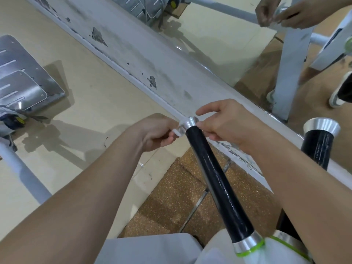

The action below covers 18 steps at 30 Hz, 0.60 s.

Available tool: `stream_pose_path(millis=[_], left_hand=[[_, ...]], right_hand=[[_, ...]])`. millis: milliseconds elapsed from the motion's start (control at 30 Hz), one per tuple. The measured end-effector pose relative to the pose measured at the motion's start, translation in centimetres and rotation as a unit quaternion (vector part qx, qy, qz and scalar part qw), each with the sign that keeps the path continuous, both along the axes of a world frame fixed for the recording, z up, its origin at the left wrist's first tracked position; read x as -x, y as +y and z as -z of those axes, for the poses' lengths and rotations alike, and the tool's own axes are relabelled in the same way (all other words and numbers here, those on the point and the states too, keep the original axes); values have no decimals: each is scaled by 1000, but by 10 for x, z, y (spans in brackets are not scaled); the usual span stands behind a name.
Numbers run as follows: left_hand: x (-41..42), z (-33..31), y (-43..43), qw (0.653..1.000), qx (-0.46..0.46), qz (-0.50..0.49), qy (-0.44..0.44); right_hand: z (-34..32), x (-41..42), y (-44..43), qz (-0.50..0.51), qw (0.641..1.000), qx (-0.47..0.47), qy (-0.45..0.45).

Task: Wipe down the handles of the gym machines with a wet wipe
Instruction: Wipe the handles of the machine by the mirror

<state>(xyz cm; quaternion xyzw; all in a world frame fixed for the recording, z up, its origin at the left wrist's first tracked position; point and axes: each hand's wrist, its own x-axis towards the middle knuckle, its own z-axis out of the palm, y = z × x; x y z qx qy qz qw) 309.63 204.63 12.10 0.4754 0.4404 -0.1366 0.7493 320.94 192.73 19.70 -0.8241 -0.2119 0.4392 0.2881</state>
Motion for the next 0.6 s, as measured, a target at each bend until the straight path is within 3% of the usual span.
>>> stream_pose_path(millis=[67,200,300,367,467,600], left_hand=[[8,-1,-1,998,-57,-1,-13],[11,-14,-14,983,-87,-130,-98],[10,-14,-31,972,-103,-191,-86],[13,-12,-44,963,-49,-255,-75],[22,-10,-62,918,83,-376,-92],[34,-16,-88,892,159,-406,-124]], right_hand=[[1,-1,0,-13,1000,2,-23],[-1,4,0,-20,998,9,-53],[-8,8,-8,-26,999,24,-25],[-17,10,-19,-72,995,48,-47],[-35,17,-39,-150,979,68,-121],[-57,31,-70,-160,971,53,-168]])
